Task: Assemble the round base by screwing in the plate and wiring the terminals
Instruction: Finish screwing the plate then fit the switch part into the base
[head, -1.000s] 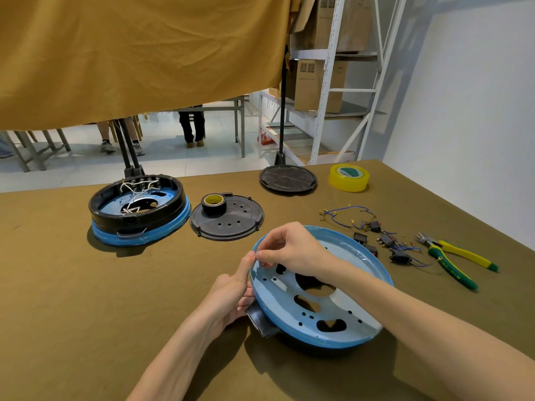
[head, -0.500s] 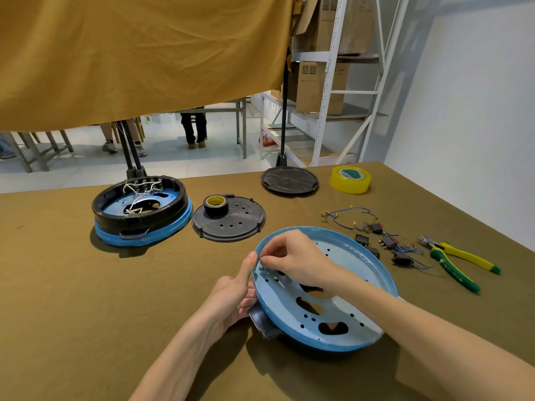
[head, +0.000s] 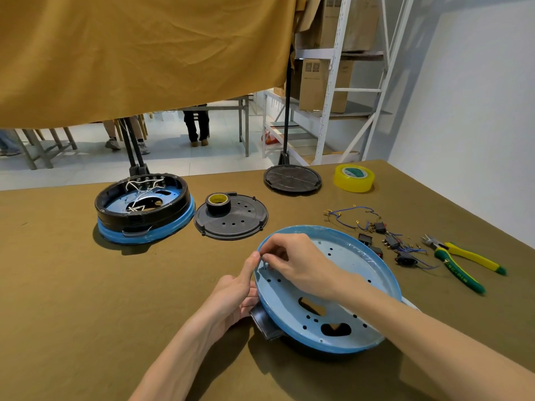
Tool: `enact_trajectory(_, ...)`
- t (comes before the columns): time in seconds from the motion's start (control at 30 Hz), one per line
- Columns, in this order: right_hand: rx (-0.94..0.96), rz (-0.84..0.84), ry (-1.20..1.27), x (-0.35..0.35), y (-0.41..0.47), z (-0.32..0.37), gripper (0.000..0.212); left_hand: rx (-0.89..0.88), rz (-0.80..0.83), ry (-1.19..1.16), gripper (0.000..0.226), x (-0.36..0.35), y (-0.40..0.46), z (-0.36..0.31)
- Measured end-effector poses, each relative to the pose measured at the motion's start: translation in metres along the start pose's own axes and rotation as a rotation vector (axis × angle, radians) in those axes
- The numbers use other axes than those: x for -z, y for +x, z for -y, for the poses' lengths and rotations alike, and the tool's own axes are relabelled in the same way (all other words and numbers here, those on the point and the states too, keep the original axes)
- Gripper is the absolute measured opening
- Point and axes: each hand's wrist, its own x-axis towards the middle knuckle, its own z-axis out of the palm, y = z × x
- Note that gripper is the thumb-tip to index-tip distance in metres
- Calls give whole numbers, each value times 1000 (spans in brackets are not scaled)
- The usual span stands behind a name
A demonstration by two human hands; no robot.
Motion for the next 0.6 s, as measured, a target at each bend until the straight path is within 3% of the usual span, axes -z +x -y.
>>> enact_trajectory(0.1, -27, -2, 25, 2, 1, 2, 8, 11, -7, 22, 85, -1, -1, -1)
enact_trajectory(0.2, -61, -21, 13, 5, 2, 1, 12, 16, -16, 19, 101, -1, -1, -1)
enact_trajectory(0.3, -102, -26, 19, 6, 1, -2, 9, -3, -17, 5, 99, -3, -3, -1)
enact_trajectory(0.47, 24, 11, -11, -2, -4, 3, 17, -10, -15, 12, 83, -6, -7, -3)
enact_trajectory(0.6, 5, -9, -23, -1, -6, 0, 12, -14, -27, -9, 91, -7, -8, -4)
